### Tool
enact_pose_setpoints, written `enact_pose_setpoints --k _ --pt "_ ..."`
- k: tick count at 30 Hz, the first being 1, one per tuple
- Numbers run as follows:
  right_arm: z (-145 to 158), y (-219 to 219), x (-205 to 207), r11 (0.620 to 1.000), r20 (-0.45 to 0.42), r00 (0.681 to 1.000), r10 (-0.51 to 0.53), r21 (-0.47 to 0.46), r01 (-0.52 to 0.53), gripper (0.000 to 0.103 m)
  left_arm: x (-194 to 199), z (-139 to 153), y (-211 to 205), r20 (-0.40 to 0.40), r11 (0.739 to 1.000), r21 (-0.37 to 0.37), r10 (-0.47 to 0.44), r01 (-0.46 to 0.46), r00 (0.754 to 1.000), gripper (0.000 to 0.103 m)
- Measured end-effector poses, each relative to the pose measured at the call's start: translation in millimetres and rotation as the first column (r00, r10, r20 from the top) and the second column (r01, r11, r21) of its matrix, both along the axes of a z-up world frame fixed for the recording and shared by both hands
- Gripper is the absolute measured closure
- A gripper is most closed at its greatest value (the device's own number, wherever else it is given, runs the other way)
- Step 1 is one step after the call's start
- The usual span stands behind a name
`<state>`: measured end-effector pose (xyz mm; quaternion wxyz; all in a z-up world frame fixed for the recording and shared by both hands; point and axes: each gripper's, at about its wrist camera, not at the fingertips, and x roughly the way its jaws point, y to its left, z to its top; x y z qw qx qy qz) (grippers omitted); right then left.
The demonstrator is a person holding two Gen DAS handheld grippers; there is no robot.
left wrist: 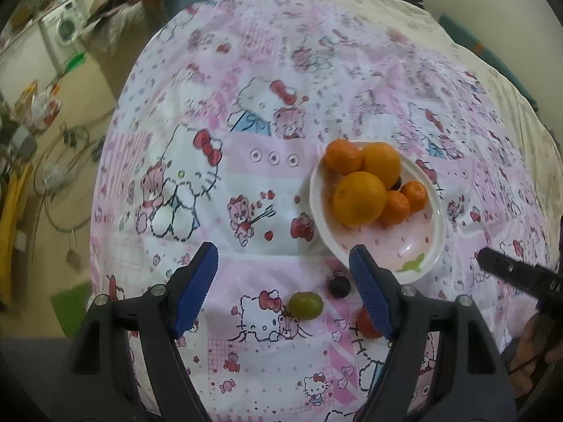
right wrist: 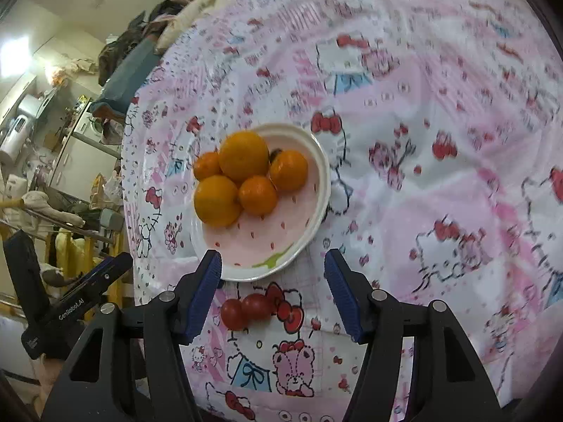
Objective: Organize fruits
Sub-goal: 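Move the right tool from the plate toward the red tomatoes, then close the right tool on a large red tomato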
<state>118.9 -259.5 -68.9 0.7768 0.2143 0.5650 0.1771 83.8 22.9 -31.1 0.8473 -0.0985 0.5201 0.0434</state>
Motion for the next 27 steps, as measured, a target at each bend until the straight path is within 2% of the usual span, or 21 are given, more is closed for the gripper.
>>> enact_pose_setpoints --k 9,14,16,27 --pt "-32.9 32.5 -1.7 0.994 -0.123 0.987 0.105 -0.012 -0.108 0.042 2.8 -11.8 6.4 -0.059 0.999 -0.017 0.034 -0.035 0.998 0.029" --pt "-61.0 55.8 -4.1 0.988 -0.223 0.963 0.152 0.020 -0.152 0.062 3.1 -13.6 8.1 -0.073 0.999 -0.022 0.036 -0.038 0.997 0.029" --pt "-68.2 60.5 -3.3 0.988 -0.243 0.958 0.152 0.006 -0.155 0.064 3.2 -14.1 8.2 -0.076 0.999 -0.020 0.037 -0.039 0.996 0.029" --pt "-77.7 68.6 -3.2 0.984 -0.274 0.945 0.179 0.030 -0.178 0.071 4.9 -18.7 3.2 -0.093 1.000 -0.009 0.018 -0.019 0.996 0.029"
